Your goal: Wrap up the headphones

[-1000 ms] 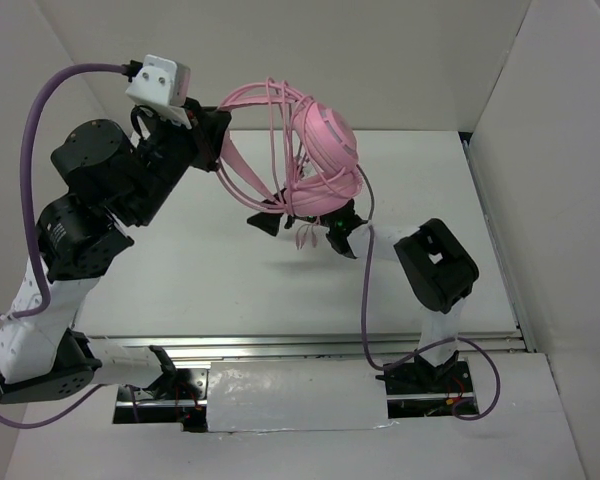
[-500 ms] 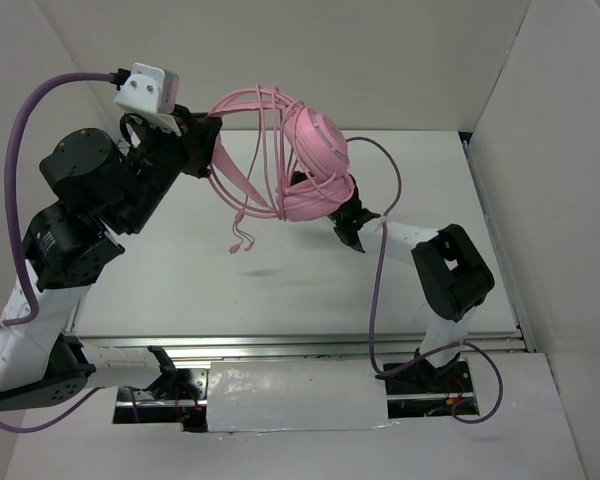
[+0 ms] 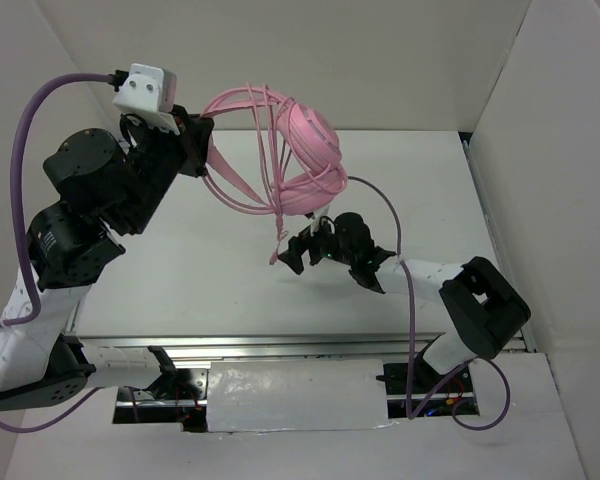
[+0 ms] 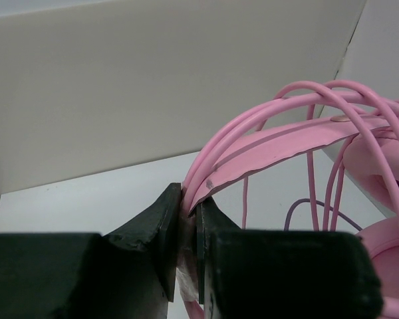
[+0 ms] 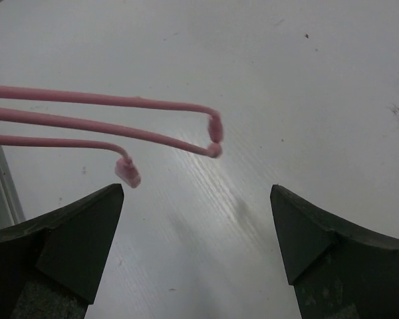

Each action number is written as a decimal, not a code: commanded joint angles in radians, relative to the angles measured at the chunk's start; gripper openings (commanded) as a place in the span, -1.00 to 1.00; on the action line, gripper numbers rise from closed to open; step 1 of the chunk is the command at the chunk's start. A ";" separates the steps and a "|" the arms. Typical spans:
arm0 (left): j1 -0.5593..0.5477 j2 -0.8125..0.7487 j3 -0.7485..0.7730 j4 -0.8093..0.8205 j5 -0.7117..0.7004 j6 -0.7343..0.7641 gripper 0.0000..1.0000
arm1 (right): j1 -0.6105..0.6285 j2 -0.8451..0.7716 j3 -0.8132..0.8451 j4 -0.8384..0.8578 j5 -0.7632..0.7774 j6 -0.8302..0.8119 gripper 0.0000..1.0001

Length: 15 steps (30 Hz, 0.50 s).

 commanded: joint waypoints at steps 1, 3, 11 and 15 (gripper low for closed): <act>0.003 -0.028 0.030 0.133 -0.012 -0.047 -1.00 | 0.016 0.001 0.066 0.025 -0.104 -0.086 0.99; 0.003 -0.031 0.024 0.131 -0.010 -0.046 -1.00 | 0.024 0.033 0.122 0.065 -0.105 -0.075 0.99; 0.004 -0.015 0.046 0.127 0.008 -0.049 -1.00 | 0.047 0.323 0.439 0.182 -0.074 0.131 0.96; 0.005 -0.014 0.054 0.127 0.005 -0.058 -1.00 | 0.064 0.366 0.502 0.195 -0.067 0.158 0.11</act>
